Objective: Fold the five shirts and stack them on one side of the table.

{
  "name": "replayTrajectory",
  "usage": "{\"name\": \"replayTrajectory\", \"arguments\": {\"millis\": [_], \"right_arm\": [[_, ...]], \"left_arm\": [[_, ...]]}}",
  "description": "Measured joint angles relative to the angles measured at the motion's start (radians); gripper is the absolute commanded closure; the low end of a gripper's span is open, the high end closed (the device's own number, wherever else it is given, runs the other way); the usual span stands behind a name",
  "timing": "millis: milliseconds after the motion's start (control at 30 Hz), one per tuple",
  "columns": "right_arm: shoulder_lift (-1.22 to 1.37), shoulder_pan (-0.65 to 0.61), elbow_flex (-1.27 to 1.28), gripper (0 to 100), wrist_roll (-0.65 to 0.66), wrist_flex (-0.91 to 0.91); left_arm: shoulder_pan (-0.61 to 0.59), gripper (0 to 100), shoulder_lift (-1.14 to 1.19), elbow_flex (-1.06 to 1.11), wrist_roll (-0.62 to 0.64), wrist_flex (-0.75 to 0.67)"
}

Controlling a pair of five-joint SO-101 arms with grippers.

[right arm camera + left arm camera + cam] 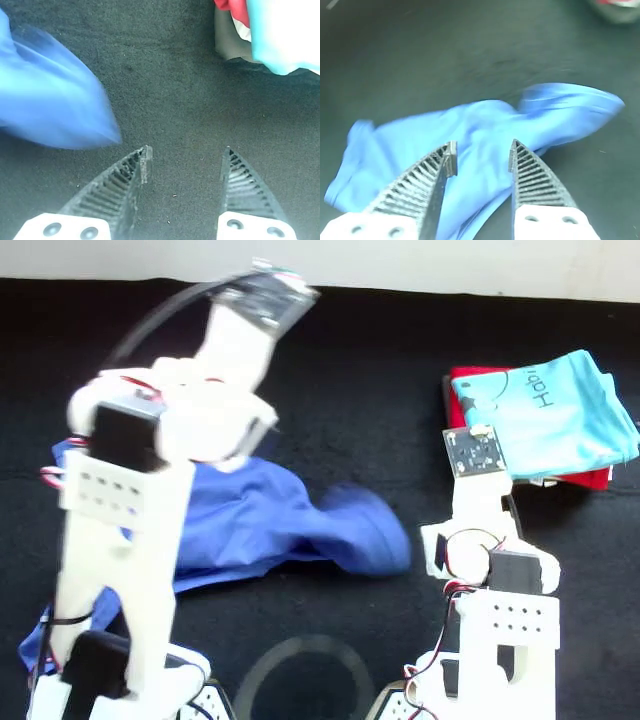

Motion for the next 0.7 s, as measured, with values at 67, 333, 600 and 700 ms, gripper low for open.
{"name": "replayTrajectory", "arguments": {"millis": [67,333,600,700], "right_arm": [[0.000,0.000,0.000,77.8,0.000,0.000],[0.058,-0.193,-0.025,77.8,-0.008,0.000],[0.213,-0.229,-0.149,77.8,-0.071,0.000],[0.218,-0.242,-0.152,77.8,-0.071,0.000]], "left_arm": [[-0.106,82,0.000,0.000,0.000,0.012],[-0.442,82,0.029,0.153,-0.031,-0.044],[-0.445,82,0.315,0.267,-0.031,-0.331],[-0.459,82,0.457,0.265,-0.031,-0.385]]}}
